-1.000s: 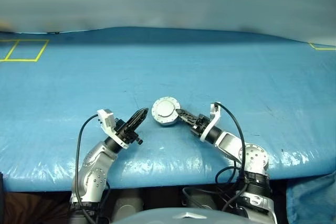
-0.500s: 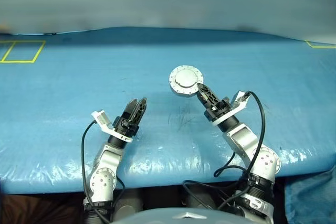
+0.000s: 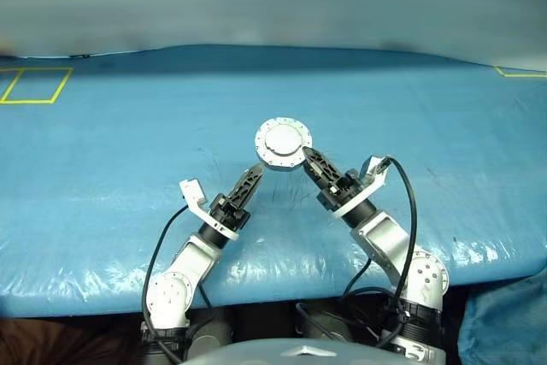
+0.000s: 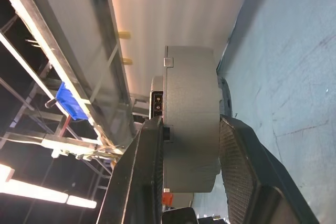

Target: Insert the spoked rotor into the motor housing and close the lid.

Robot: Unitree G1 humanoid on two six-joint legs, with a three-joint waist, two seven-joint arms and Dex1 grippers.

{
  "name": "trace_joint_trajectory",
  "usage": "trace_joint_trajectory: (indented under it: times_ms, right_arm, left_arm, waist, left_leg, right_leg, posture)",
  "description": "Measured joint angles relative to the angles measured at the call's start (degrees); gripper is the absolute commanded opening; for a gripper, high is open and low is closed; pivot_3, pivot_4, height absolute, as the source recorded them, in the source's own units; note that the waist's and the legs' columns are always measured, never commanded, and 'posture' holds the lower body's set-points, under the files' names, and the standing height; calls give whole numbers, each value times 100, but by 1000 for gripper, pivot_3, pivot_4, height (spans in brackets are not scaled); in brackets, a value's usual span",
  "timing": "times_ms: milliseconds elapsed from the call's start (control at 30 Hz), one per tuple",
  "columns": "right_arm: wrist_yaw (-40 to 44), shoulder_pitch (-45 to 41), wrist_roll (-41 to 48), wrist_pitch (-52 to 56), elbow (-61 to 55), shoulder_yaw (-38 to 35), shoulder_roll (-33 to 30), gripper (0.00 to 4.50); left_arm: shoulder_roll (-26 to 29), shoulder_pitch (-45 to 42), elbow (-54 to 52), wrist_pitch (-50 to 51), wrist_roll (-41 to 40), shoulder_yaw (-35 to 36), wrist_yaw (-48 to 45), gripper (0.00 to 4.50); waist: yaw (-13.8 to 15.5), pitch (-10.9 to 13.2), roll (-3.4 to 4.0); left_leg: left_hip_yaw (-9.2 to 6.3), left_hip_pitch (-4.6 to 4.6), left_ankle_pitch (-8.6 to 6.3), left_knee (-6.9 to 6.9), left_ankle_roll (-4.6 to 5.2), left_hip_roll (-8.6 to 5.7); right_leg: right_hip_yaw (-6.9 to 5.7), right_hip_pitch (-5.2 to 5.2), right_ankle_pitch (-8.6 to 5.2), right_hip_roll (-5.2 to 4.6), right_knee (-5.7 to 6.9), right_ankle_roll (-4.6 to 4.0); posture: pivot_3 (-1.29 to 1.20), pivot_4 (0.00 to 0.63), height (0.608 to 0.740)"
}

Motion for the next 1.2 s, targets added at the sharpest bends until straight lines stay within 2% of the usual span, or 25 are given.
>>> trace_joint_trajectory:
  times_ms: [467,567,700,733,1200]
  right_arm:
    - [-56,408,125,-12,-147,733,-311,1159]
    - [-71,435,124,-44,-147,824,-318,1159]
    - [-68,429,123,-158,-187,868,-346,1159]
    - [-40,428,123,-163,-202,886,-371,1159]
    - [101,418,-321,-505,-207,1076,-550,1159]
  left_arm:
    - [-9,-308,367,-70,-28,-127,29,4474]
    - [-9,-316,370,-97,-6,-163,-3,3923]
    - [-8,-289,381,-154,-13,-184,-48,2629]
    - [-6,-284,381,-157,-31,-208,-60,2515]
    - [-2,-319,575,-321,-4,-285,-24,2515]
  waist:
    - [32,0,-1]
    - [28,0,-1]
    - [36,0,-1]
    - [36,0,-1]
    - [44,0,-1]
  left_leg:
    - [0,-2,-2,7,3,-3]
    - [0,-2,-2,8,3,-2]
    - [0,-3,-2,8,3,-3]
    - [0,-4,-3,8,4,-3]
    - [1,-3,-3,9,4,-3]
  right_leg:
    - [4,2,3,1,-1,-4]
    - [5,1,3,2,0,-5]
    - [6,1,3,1,-1,-4]
    - [6,1,3,1,-1,-5]
    - [6,2,3,2,-1,-4]
  posture:
    - [0,150,740]
    - [0,150,740]
    - [0,150,740]
    - [0,150,740]
    - [0,150,740]
